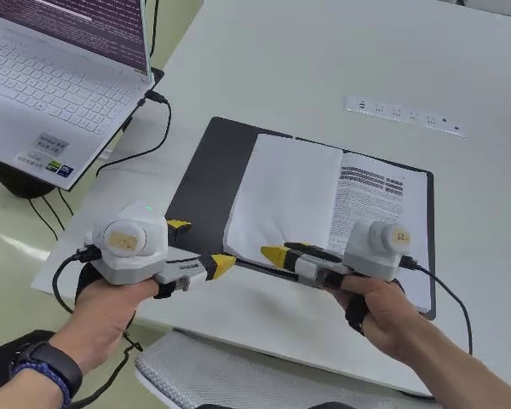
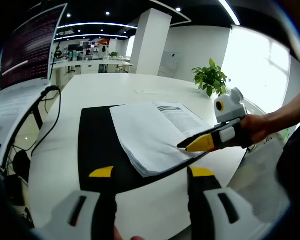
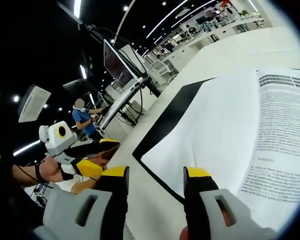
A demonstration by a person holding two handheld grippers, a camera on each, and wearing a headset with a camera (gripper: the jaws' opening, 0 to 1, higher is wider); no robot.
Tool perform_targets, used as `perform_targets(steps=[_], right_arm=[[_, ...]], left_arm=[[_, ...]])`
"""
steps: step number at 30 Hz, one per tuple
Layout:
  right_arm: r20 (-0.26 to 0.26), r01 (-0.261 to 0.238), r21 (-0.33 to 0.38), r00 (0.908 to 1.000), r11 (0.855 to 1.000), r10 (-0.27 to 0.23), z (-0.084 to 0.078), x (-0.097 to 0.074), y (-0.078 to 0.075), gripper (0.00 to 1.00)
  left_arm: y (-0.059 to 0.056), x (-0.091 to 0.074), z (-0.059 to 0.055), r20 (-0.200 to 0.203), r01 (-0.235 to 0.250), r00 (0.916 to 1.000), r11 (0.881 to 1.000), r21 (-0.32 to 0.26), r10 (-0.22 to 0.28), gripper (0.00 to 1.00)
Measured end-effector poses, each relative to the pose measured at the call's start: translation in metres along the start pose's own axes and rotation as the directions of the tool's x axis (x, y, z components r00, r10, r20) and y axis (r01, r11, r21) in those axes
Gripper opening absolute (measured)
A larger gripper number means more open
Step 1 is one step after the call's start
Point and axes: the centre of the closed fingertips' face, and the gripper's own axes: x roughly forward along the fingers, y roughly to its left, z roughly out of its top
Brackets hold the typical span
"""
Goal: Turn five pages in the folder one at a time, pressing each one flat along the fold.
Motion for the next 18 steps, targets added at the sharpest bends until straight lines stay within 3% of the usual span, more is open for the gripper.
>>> perform_targets(steps=[11,18], right_arm=[[0.029,0.013,0.019,0.9995,1.0,-0.014,-0.008,-0.028,0.0,0.39],[0.015,0.024,-0.008,0.9996,1.0,-0.024,-0.015,-0.048,-0.001,0.39]], left_arm=[[-0.001,0.017,-0.005,-0.033,0.031,0.999,1.0,0.007,-0.031,0.39],[-0.005,0.031,-0.005,-0.032,0.044,0.9985,0.999,0.013,-0.044,0.28]])
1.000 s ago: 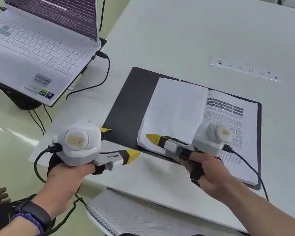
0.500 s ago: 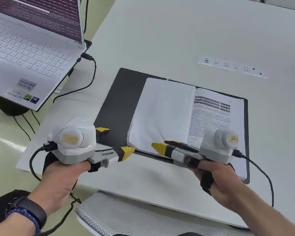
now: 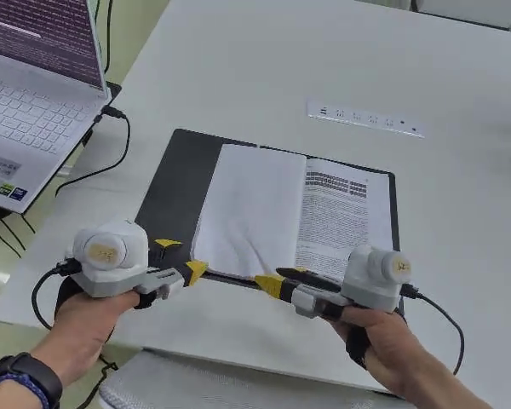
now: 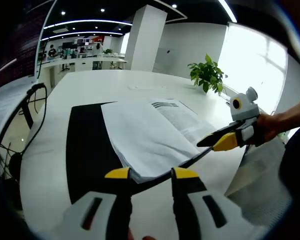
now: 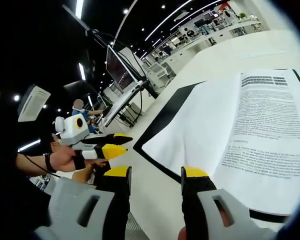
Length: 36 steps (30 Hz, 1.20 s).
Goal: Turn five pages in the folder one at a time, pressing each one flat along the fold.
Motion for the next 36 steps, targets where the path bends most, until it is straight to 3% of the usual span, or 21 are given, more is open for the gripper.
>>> perform_targets(steps=[3,7,9,11,13,14,17,20,21,29,36], right_arm=[[0.014,0.02,0.017,0.9997,1.0,-0.02,-0.001,-0.008,-0.005,0.38],[0.035,0.04,0.042,0.9985,0.998,-0.041,-0.002,-0.018,-0.009,0.37],[0.042,0.048,0.062,0.9978,0.997,-0.051,-0.002,-0.022,-0.012,0.36],[0.056,0.054,0.067,0.9967,0.996,-0.058,0.001,-0.024,-0.013,0.35],[0.067,0.06,0.076,0.9956,0.995,-0.065,0.004,-0.026,-0.015,0.35],[0.07,0.061,0.078,0.9953,0.995,-0.067,0.005,-0.027,-0.015,0.35],[0.087,0.065,0.084,0.9935,0.994,-0.072,0.01,-0.027,-0.016,0.34],[0.088,0.067,0.08,0.9934,0.995,-0.074,0.011,-0.027,-0.016,0.33],[0.086,0.066,0.078,0.9936,0.995,-0.073,0.011,-0.026,-0.016,0.33],[0.067,0.075,0.077,0.9945,0.994,-0.08,0.012,-0.016,-0.027,0.3],[0.096,0.096,0.088,0.9899,0.991,-0.104,0.032,0.0,-0.049,0.21]], left_arm=[[-0.002,0.008,0.0,0.002,0.012,0.9999,1.0,-0.002,-0.012,0.2],[0.005,0.021,-0.006,-0.022,0.0,0.9998,1.0,-0.004,-0.001,0.14],[0.016,0.029,-0.012,-0.034,-0.015,0.9993,1.0,-0.013,0.014,0.1],[0.019,0.031,-0.013,-0.04,-0.025,0.9989,1.0,-0.014,0.024,0.02],[0.019,0.034,-0.017,-0.051,-0.025,0.9984,0.999,-0.03,0.023,0.0],[0.024,0.038,-0.024,-0.083,-0.04,0.9959,0.999,-0.028,0.037,0.0],[0.026,0.043,-0.034,-0.114,-0.05,0.9923,0.998,-0.032,0.046,0.0],[0.032,0.041,-0.059,-0.23,-0.103,0.9683,0.995,-0.013,0.097,0.0],[0.029,0.044,-0.048,-0.167,-0.088,0.9828,0.995,-0.049,0.079,0.0],[0.025,0.036,-0.047,-0.191,-0.106,0.9771,0.992,-0.062,0.093,0.0],[0.023,0.035,-0.047,-0.235,-0.111,0.968,0.99,-0.087,0.088,0.0]])
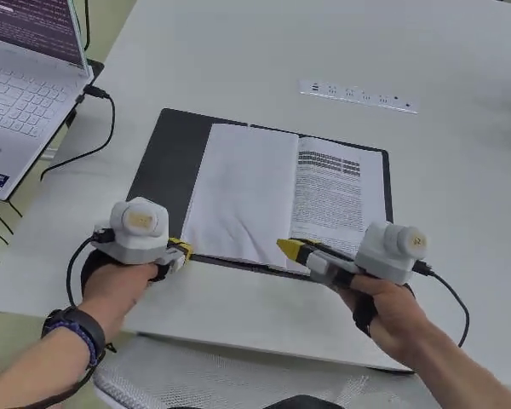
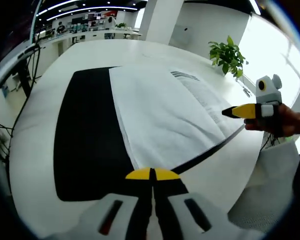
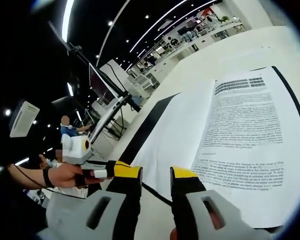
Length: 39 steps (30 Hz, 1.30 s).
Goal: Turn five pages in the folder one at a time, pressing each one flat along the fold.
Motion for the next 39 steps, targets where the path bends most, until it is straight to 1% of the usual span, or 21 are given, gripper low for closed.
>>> perform_targets(steps=[1,3,4,8,9,10,11,12,16,19,23,25,26,27,28,29,30,33,35,37,39], right_arm=[[0.0,0.003,-0.001,1.0,1.0,-0.003,0.002,0.002,-0.002,0.2],[0.0,0.005,0.0,1.0,1.0,-0.005,0.007,0.009,-0.007,0.19],[0.004,0.005,0.008,1.0,1.0,-0.005,0.011,0.014,-0.01,0.18],[0.016,0.015,0.025,0.9997,1.0,-0.015,0.024,0.028,-0.019,0.14],[0.025,0.026,0.031,0.9993,0.999,-0.027,0.028,0.032,-0.025,0.13],[0.031,0.028,0.038,0.9991,0.999,-0.029,0.031,0.034,-0.028,0.12],[0.044,0.029,0.05,0.9986,0.998,-0.031,0.034,0.037,-0.03,0.11],[0.049,0.031,0.057,0.9982,0.998,-0.033,0.036,0.038,-0.032,0.11],[0.053,0.045,0.057,0.9975,0.997,-0.048,0.04,0.043,-0.041,0.09],[0.073,0.052,0.069,0.9957,0.996,-0.057,0.046,0.045,-0.05,0.07],[0.088,0.054,0.076,0.9943,0.996,-0.061,0.054,0.052,-0.057,0.05],[0.099,0.056,0.078,0.993,0.995,-0.064,0.057,0.055,-0.06,0.02],[0.101,0.075,0.062,0.9916,0.995,-0.081,0.058,0.056,-0.062,0.0],[0.09,0.094,0.064,0.991,0.994,-0.099,0.055,0.056,-0.064,0.0],[0.08,0.092,0.074,0.992,0.993,-0.098,0.052,0.058,-0.065,0.0],[0.09,0.077,0.08,0.9924,0.994,-0.084,0.053,0.057,-0.061,0.0],[0.093,0.073,0.092,0.9923,0.993,-0.082,0.054,0.057,-0.06,0.0],[0.09,0.068,0.066,0.9932,0.996,-0.074,0.055,0.057,-0.054,0.0],[0.099,0.062,0.075,0.9927,0.995,-0.069,0.057,0.058,-0.053,0.0],[0.105,0.059,0.068,0.9923,0.996,-0.066,0.06,0.06,-0.053,0.0],[0.115,0.06,0.061,0.9912,0.996,-0.067,0.063,0.062,-0.053,0.0]], left_arm=[[0.0,0.0,-0.001,-0.003,0.0,1.0,1.0,-0.015,0.0,0.0],[0.001,0.0,-0.001,0.001,0.002,1.0,0.998,-0.065,-0.002,0.0],[0.002,0.0,-0.001,0.003,0.006,1.0,0.998,-0.07,-0.006,0.0],[-0.001,0.0,-0.001,0.006,0.005,1.0,0.999,-0.05,-0.005,0.0],[-0.001,0.0,-0.001,0.006,0.004,1.0,0.999,-0.044,-0.004,0.0],[0.002,0.001,-0.001,0.005,0.004,1.0,0.999,-0.044,-0.003,0.0],[0.002,0.001,-0.001,0.005,0.003,1.0,0.999,-0.045,-0.003,0.0],[0.005,0.004,-0.001,0.005,0.004,1.0,0.999,-0.047,-0.004,0.0],[0.003,0.004,-0.001,0.003,0.001,1.0,0.999,-0.054,-0.001,0.0],[0.002,0.004,0.0,-0.009,-0.009,0.9999,0.999,-0.052,0.009,0.0],[0.001,0.004,0.0,-0.024,-0.009,0.9997,0.999,-0.047,0.008,0.0],[0.002,0.005,0.0,-0.026,-0.009,0.9996,0.999,-0.045,0.008,0.0],[0.002,0.006,0.0,-0.024,-0.01,0.9997,0.999,-0.052,0.009,0.0],[0.002,0.006,0.0,-0.022,-0.011,0.9997,0.998,-0.064,0.01,0.0],[0.003,0.006,0.0,-0.017,-0.014,0.9998,0.996,-0.084,0.012,0.0],[0.003,0.006,0.0,-0.014,-0.014,0.9998,0.996,-0.09,0.013,0.0],[0.003,0.006,0.0,-0.012,-0.015,0.9998,0.996,-0.091,0.014,0.0],[0.002,0.007,0.001,-0.013,-0.018,0.9998,0.996,-0.087,0.017,0.0],[0.002,0.007,0.001,-0.015,-0.02,0.9997,0.996,-0.086,0.019,0.0],[0.002,0.007,0.001,-0.014,-0.024,0.9996,0.996,-0.091,0.023,0.0],[0.001,0.008,0.001,-0.017,-0.026,0.9996,0.996,-0.085,0.025,0.0]])
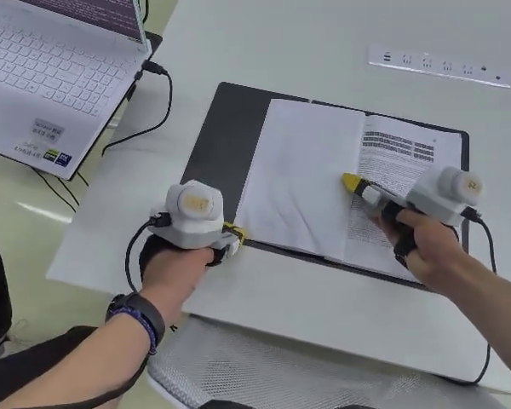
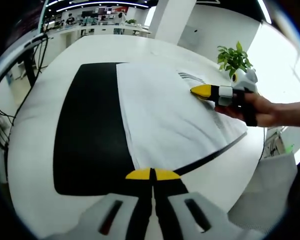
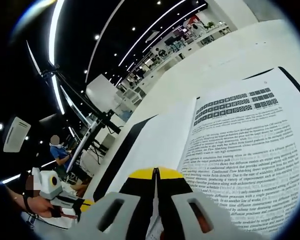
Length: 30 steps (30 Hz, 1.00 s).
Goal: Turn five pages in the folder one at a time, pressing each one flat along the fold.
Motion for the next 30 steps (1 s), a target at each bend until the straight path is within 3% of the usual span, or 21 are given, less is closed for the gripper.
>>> perform_targets(steps=[6,10,12,19,22,30], right_arm=[[0.054,0.024,0.033,0.9982,0.999,-0.026,0.015,0.01,-0.007,0.0],[0.069,0.026,0.048,0.9972,0.998,-0.03,0.021,0.016,-0.01,0.0],[0.076,0.03,0.051,0.9966,0.998,-0.034,0.025,0.02,-0.019,0.0],[0.105,0.027,0.068,0.9939,0.997,-0.034,0.035,0.027,-0.021,0.0],[0.118,0.037,0.077,0.9919,0.996,-0.046,0.039,0.028,-0.022,0.0],[0.15,0.045,0.119,0.9867,0.992,-0.062,0.05,0.035,-0.028,0.0]], left_arm=[[0.003,0.001,0.0,-0.009,0.001,1.0,1.0,0.001,-0.001,0.0],[0.003,0.002,0.0,-0.008,0.001,1.0,1.0,0.007,-0.001,0.0],[0.002,0.002,0.001,-0.01,0.0,1.0,1.0,0.003,0.0,0.0],[0.003,0.003,0.0,-0.022,0.004,0.9998,1.0,0.027,-0.004,0.0],[0.005,0.003,0.0,-0.012,0.017,0.9998,1.0,-0.019,-0.018,0.0],[0.002,0.001,0.0,-0.009,0.022,0.9997,1.0,-0.017,-0.023,0.0]])
